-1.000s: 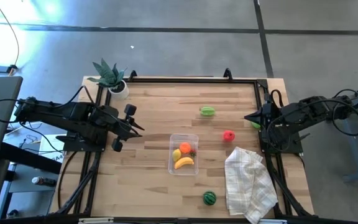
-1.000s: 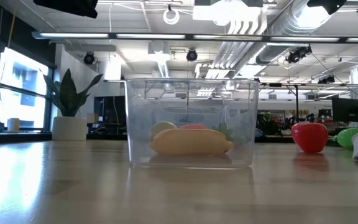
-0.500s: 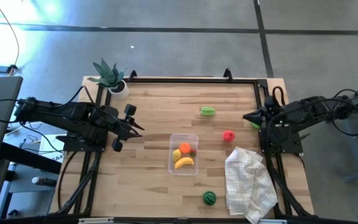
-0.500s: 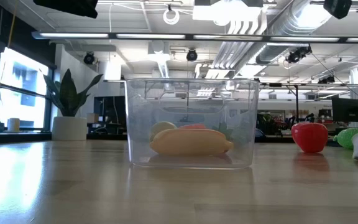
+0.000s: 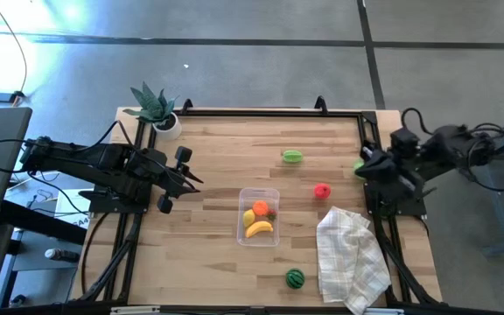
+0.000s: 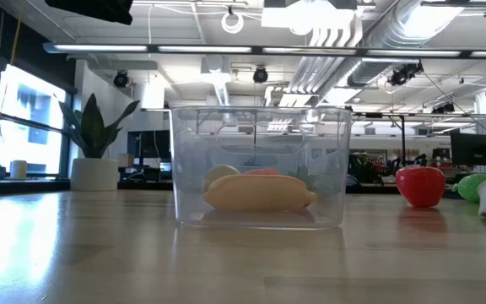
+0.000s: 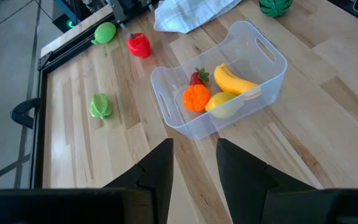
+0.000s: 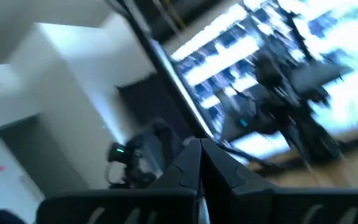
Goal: Pick and placing Produce into tupperware
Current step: Put the watermelon into the transparent bin
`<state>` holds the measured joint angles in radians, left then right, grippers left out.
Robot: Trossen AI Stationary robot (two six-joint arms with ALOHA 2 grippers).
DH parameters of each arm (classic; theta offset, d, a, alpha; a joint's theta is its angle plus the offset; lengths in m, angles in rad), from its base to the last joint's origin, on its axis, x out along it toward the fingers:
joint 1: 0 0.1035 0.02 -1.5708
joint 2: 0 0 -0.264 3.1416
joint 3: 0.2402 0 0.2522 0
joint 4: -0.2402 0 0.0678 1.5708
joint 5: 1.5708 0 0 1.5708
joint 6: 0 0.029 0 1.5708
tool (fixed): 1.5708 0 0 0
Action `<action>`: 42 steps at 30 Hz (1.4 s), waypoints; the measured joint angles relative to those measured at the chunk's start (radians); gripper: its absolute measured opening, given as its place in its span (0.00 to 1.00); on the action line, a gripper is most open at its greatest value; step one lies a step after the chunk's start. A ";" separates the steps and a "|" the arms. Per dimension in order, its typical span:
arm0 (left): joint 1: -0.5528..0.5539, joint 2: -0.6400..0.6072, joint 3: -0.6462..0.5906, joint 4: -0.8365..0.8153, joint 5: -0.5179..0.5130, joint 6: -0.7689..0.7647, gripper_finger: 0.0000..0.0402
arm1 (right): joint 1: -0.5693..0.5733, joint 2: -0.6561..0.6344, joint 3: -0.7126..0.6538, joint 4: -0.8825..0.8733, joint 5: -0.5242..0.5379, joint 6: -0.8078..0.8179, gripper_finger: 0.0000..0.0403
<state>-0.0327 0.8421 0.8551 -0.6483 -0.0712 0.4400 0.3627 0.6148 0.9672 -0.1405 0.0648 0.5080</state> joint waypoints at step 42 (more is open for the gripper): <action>0.000 0.000 0.000 0.000 0.000 0.000 0.28 | 0.249 0.715 0.000 -0.286 -0.008 0.422 0.25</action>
<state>-0.0328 0.8421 0.8551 -0.6483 -0.0711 0.4400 0.6115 1.3293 0.9676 -0.4267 0.0566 0.9301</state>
